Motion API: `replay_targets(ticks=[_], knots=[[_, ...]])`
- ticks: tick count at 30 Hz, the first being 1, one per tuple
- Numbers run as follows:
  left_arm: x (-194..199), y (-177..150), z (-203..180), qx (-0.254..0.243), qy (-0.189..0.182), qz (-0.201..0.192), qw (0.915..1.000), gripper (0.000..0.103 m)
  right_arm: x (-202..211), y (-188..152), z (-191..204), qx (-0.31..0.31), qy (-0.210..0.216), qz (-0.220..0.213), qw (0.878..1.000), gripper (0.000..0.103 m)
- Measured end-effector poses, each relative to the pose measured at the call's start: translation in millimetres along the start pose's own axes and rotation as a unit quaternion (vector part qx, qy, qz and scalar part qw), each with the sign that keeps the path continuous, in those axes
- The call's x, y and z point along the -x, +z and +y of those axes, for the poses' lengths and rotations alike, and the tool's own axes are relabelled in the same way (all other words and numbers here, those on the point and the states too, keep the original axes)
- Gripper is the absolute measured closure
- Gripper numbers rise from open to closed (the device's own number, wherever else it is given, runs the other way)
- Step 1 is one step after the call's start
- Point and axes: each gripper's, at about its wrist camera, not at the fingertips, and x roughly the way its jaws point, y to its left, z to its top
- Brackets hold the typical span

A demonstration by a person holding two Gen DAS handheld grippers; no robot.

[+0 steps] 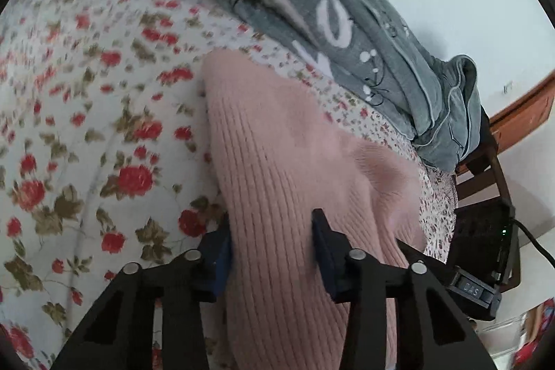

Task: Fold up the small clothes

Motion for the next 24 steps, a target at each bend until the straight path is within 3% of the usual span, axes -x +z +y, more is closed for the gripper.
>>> replay_targets(ticks=[2, 4, 8, 11, 14, 16, 19, 21, 24], knots=[[5, 7, -7, -0.002, -0.013, -0.010, 0.9999, 0.066, 10, 1, 2, 0.004, 0.012, -0.016, 1.000, 0.064], [8, 18, -17, 0.000, -0.038, -0.011, 0.9992, 0.066, 21, 4, 1, -0.005, 0.024, -0.030, 0.999, 0.065], [-1, 38, -40, -0.025, -0.053, -0.015, 0.9982, 0.066, 50, 19, 2, 0.007, 0.023, -0.080, 0.997, 0.065], [-29, 44, -48, -0.032, -0.034, 0.006, 0.9989, 0.065, 51, 31, -12, 0.016, -0.009, -0.090, 0.996, 0.061], [-56, 35, -46, -0.056, 0.033, 0.023, 0.9976, 0.062, 39, 32, -29, 0.027, -0.085, -0.068, 0.994, 0.060], [-50, 29, -45, -0.070, 0.039, 0.000, 0.9968, 0.044, 52, 27, -36, 0.040, -0.095, -0.074, 0.992, 0.059], [-27, 26, -51, -0.101, 0.080, -0.039, 0.9909, 0.040, 88, 22, -19, 0.078, -0.145, -0.121, 0.979, 0.056], [-14, 29, -61, -0.111, 0.080, -0.058, 0.9889, 0.040, 101, 23, 0, 0.115, -0.158, -0.153, 0.969, 0.056], [-10, 35, -73, -0.120, 0.059, -0.063, 0.9890, 0.040, 88, 27, 37, 0.180, -0.130, -0.154, 0.963, 0.056]])
